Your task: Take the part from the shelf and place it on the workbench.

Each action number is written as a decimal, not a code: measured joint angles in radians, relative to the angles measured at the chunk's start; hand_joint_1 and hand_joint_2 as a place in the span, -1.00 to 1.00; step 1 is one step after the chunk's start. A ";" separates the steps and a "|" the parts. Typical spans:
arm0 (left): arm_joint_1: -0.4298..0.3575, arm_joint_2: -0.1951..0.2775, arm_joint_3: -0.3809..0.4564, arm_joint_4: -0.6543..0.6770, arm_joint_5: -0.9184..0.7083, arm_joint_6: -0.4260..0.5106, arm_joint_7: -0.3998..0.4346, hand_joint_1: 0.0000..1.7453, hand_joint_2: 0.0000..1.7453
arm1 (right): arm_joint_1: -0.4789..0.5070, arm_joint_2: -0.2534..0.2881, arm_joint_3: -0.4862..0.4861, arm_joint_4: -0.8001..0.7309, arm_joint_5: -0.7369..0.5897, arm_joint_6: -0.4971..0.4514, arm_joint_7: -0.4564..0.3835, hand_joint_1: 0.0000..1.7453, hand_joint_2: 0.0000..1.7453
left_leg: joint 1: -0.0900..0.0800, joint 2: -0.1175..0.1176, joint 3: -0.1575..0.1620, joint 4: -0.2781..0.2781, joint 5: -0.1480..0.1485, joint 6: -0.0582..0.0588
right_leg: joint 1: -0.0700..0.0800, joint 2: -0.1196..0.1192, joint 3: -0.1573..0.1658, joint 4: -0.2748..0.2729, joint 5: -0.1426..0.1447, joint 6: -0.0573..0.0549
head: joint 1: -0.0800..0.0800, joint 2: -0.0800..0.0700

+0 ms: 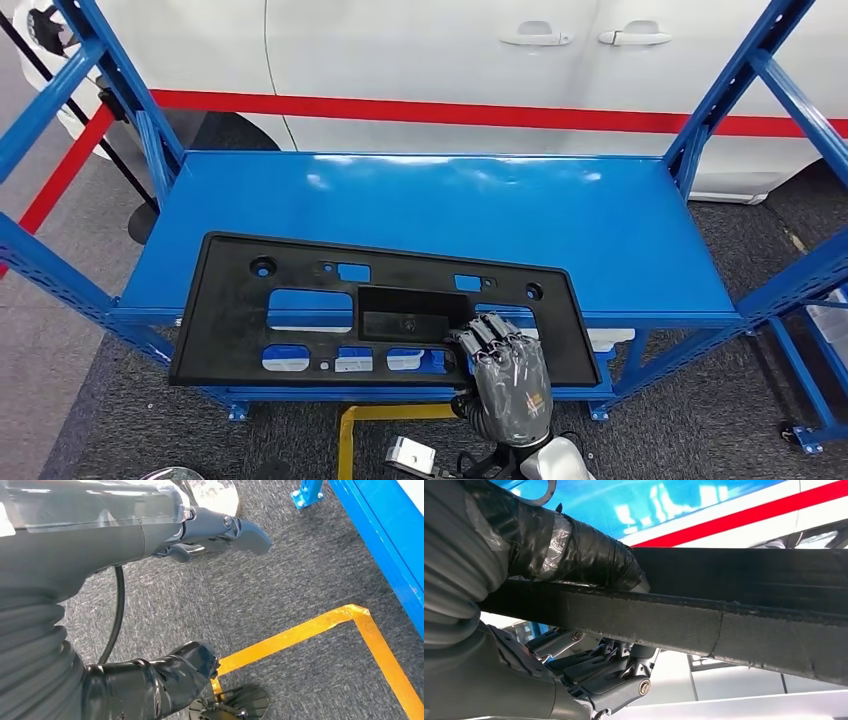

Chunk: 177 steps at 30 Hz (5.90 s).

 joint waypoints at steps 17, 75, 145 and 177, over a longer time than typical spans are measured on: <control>0.002 -0.001 0.000 0.000 0.002 0.002 0.001 -1.00 1.00 | 0.011 0.004 -0.004 0.000 -0.002 -0.005 -0.003 1.00 1.00 | 0.003 -0.004 0.073 0.002 -0.075 -0.033 | 0.001 -0.008 -0.084 -0.004 0.075 -0.013 | -0.001 0.000; -0.003 -0.004 0.001 0.000 -0.007 0.010 0.004 -1.00 1.00 | 0.019 0.024 -0.002 -0.016 -0.179 -0.034 -0.138 1.00 1.00 | 0.010 0.002 -0.009 0.181 -0.108 -0.060 | -0.003 -0.011 -0.065 -0.034 0.075 -0.039 | -0.002 0.000; 0.013 0.003 0.025 0.000 0.020 0.024 -0.015 -1.00 1.00 | 0.213 0.085 -0.166 -0.102 -0.386 -0.091 -0.334 1.00 1.00 | 0.013 -0.004 0.050 -0.026 -0.027 -0.020 | 0.000 0.006 -0.050 0.047 -0.025 -0.010 | -0.003 0.000; 0.022 0.003 0.056 0.000 0.031 0.037 -0.022 -1.00 1.00 | 0.418 0.369 -0.557 -0.280 -0.571 -0.103 -0.642 1.00 1.00 | 0.015 0.002 0.069 -0.040 -0.032 -0.013 | -0.003 0.021 -0.126 0.135 -0.038 0.000 | 0.001 0.000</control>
